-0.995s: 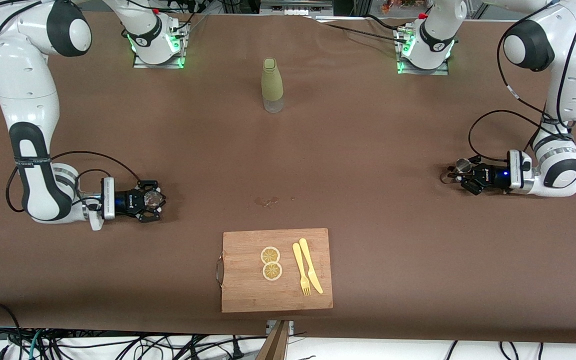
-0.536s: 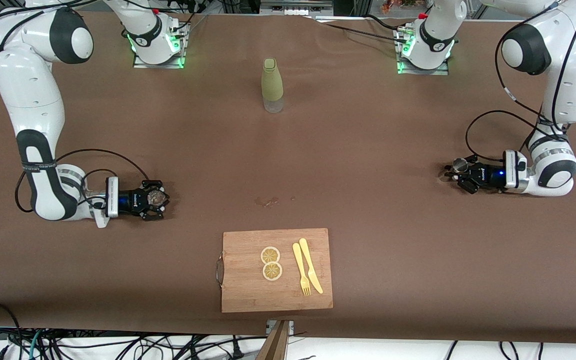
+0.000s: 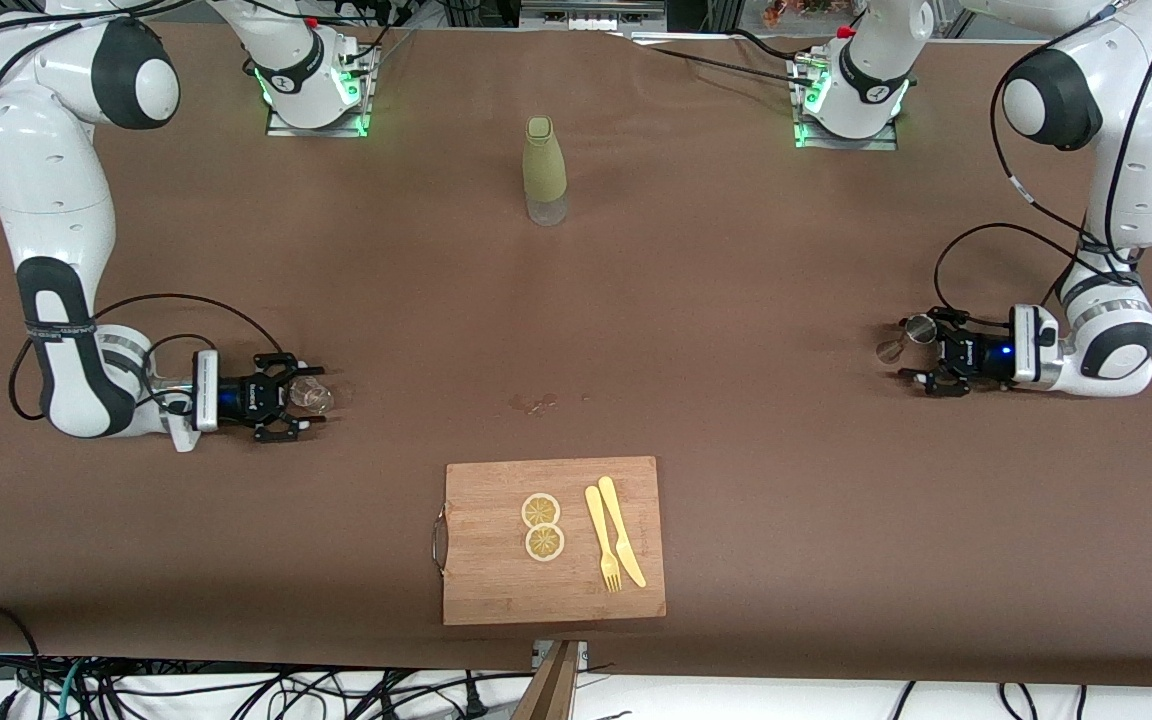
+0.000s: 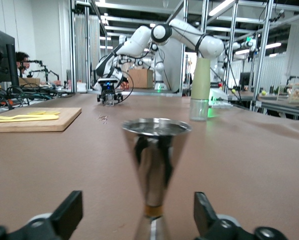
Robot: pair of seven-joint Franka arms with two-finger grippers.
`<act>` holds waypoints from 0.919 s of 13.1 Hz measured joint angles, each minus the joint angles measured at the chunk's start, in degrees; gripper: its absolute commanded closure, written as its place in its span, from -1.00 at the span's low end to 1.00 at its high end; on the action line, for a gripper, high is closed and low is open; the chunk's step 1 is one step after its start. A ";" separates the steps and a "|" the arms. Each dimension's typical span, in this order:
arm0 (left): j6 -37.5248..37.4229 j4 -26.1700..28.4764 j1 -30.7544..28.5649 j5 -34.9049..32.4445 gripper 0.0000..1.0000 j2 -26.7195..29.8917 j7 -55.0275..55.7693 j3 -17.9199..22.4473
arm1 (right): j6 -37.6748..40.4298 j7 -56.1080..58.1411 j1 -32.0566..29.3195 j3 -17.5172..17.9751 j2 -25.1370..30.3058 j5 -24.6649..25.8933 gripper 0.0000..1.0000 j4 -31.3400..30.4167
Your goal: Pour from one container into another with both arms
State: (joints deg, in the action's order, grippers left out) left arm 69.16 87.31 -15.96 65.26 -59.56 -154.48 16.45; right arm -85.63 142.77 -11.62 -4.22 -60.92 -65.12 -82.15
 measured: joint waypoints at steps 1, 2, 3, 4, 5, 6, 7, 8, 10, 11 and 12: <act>0.25 -2.14 0.04 0.00 -1.00 0.17 2.78 0.74 | 0.95 -0.11 -0.16 -1.01 0.19 0.73 -1.00 0.16; 0.27 -4.32 0.07 -0.37 -1.00 0.54 7.53 1.71 | 1.92 -0.79 -0.29 -2.17 0.59 1.72 -1.00 0.37; 0.26 -6.11 0.04 -1.76 -1.00 1.12 13.06 2.46 | 2.60 -2.40 -0.36 -3.48 1.34 3.16 -1.00 0.74; 0.26 -7.37 0.03 -3.60 -1.00 1.95 19.30 2.99 | 3.13 -5.09 -0.46 -4.78 2.75 5.00 -1.00 1.15; 0.25 -8.16 0.01 -5.21 -1.00 3.00 24.94 3.32 | 3.57 -8.81 -0.58 -5.91 4.78 7.06 -1.00 1.56; 0.26 -8.63 0.07 -6.70 -1.00 4.33 30.50 3.58 | 4.14 -13.52 -0.75 -6.69 7.47 9.37 -1.00 1.93; 0.36 -9.04 0.24 -8.15 -1.00 5.91 36.40 3.74 | 4.64 -18.61 -0.87 -7.04 10.53 11.95 -1.00 2.12; 0.54 -9.41 0.62 -9.71 -1.00 7.75 42.56 3.78 | 5.00 -23.46 -0.86 -7.10 13.42 14.07 -1.00 2.13; 0.88 -9.89 2.40 -12.58 -1.00 12.16 54.84 3.83 | 5.26 -32.99 -0.55 -7.09 18.22 17.75 -1.00 2.13; 1.80 -9.97 3.83 -14.12 -1.00 14.71 60.84 3.85 | 5.31 -37.35 -0.29 -7.01 20.36 20.34 -1.00 2.13; 3.05 -10.02 5.53 -16.03 -1.00 17.26 66.72 3.86 | 5.45 -40.45 0.07 -6.85 22.33 22.36 -1.00 2.13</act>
State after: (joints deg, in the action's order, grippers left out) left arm 72.22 77.29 -10.43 49.22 -42.30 -87.76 20.31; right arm -80.18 102.32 -11.56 -11.07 -38.59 -42.77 -80.02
